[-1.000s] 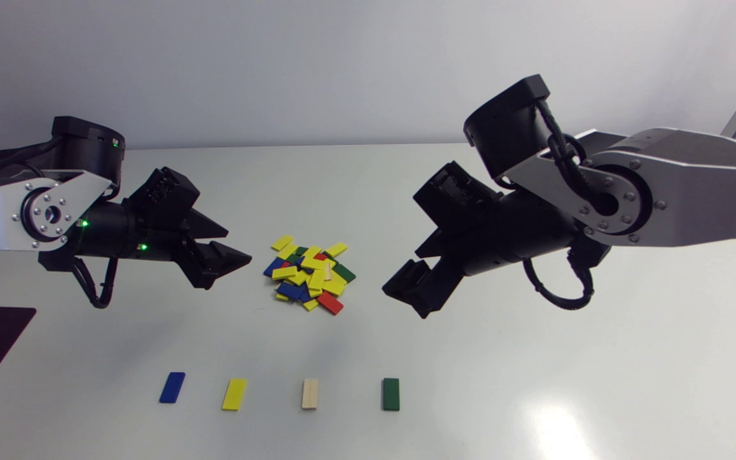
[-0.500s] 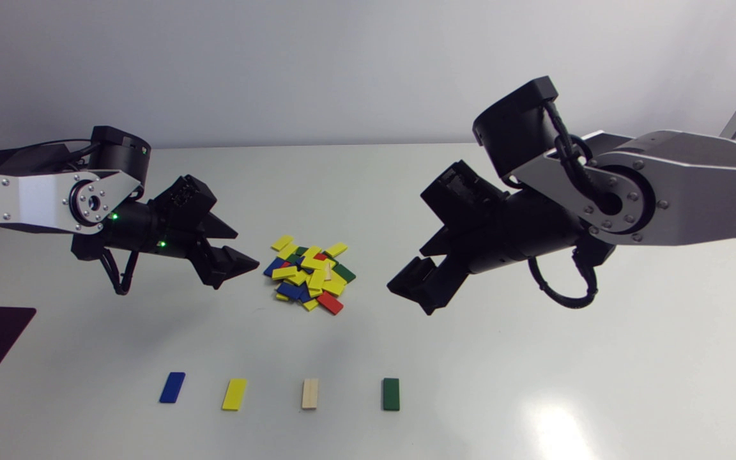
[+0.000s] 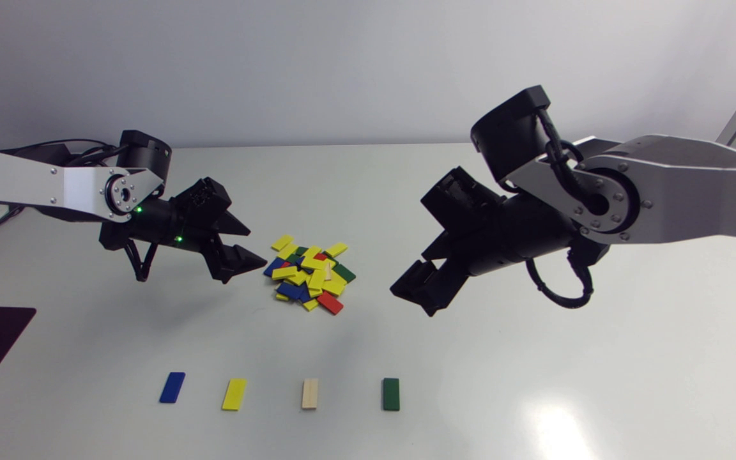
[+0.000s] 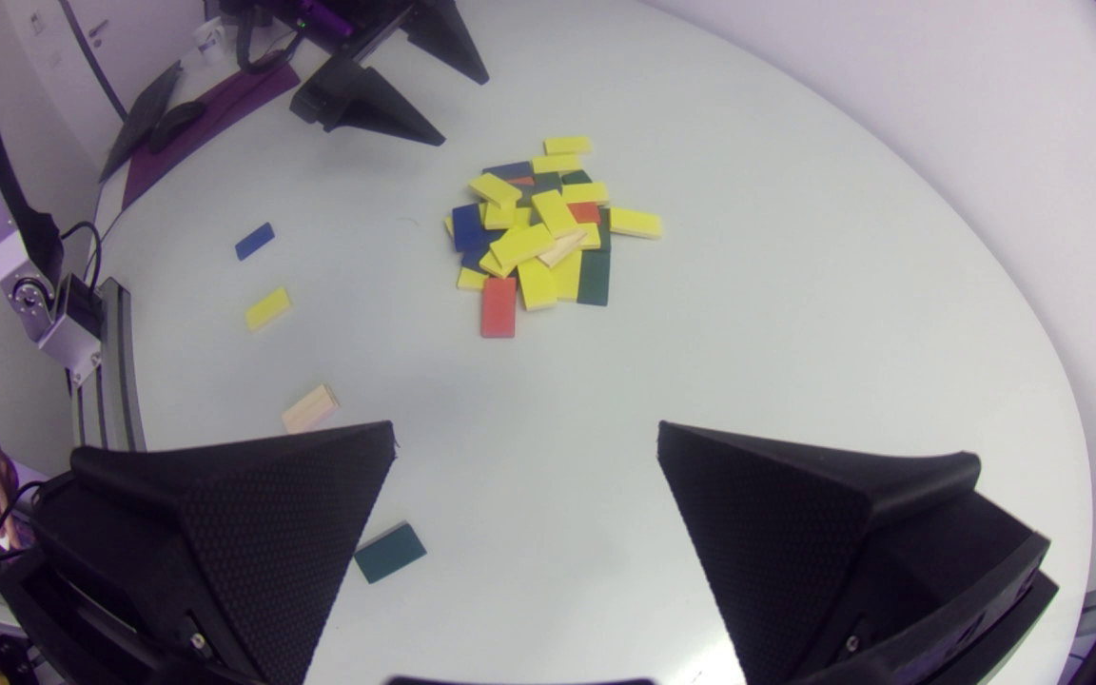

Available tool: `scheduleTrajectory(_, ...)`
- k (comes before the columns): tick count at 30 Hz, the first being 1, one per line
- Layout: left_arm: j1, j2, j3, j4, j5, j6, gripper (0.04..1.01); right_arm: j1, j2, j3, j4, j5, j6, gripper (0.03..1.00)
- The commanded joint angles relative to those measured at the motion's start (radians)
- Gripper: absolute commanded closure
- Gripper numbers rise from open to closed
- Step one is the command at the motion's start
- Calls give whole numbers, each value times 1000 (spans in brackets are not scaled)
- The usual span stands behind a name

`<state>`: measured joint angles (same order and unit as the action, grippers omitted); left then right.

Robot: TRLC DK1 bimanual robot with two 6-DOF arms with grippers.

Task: Take domino bricks one by one from the mixed stack on the table and place each onto the existing stack of the same color.

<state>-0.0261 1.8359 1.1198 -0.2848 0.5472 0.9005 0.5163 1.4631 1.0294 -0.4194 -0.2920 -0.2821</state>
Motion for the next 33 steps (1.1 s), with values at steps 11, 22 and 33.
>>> scheduleTrajectory(11, -15, 166, 209, -231, 48, 253, 84, -7, 86, 32, 21, -29, -22, 66)
scheduleTrajectory(22, -71, 233, 215, -237, 49, 304, 102, -6, 108, 52, 21, -52, -22, 66)
scheduleTrajectory(33, -80, 237, 207, -249, 48, 360, 128, -7, 118, 54, 25, -58, -23, 66)
